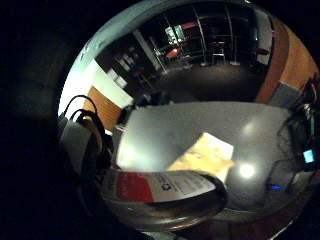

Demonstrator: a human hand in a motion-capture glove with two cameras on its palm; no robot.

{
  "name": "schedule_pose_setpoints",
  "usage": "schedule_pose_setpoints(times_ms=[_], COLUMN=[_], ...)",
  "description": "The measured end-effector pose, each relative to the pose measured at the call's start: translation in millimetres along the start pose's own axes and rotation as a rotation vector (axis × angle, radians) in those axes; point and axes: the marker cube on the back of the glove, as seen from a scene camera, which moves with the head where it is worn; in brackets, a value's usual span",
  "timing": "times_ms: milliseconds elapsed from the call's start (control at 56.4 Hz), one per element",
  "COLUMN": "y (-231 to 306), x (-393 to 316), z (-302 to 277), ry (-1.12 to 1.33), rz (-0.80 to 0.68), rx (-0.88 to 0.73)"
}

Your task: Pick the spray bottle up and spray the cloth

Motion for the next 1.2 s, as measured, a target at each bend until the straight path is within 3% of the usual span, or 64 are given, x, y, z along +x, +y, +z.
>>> schedule_pose_setpoints(times_ms=[71,142,283,567,638,726,797,868,957,1045,1116,1205], y=[8.3,27.7,15.3,41.2,51.6,81.2,73.8,93.8,89.2,110.8,102.6,109.7], x=[0.2,-4.1,8.4,38.8,44.6,61.6,66.0,82.1,77.2,107.5,96.0,98.9], z=[14.2,25.6,78.4,176.6,200.7,225.4,251.8,268.4,289.4,302.1,296.3,302.5], ry=[-0.075,-0.205,-0.274,-0.326,-0.330,-0.250,-0.274,-0.203,-0.300,-0.106,-0.228,-0.195], rz=[0.002,0.003,0.085,0.223,0.249,0.256,0.302,0.312,0.344,0.321,0.341,0.312], rx=[-0.016,-0.131,0.085,0.081,0.030,-0.152,-0.077,-0.198,-0.149,-0.267,-0.247,-0.282])
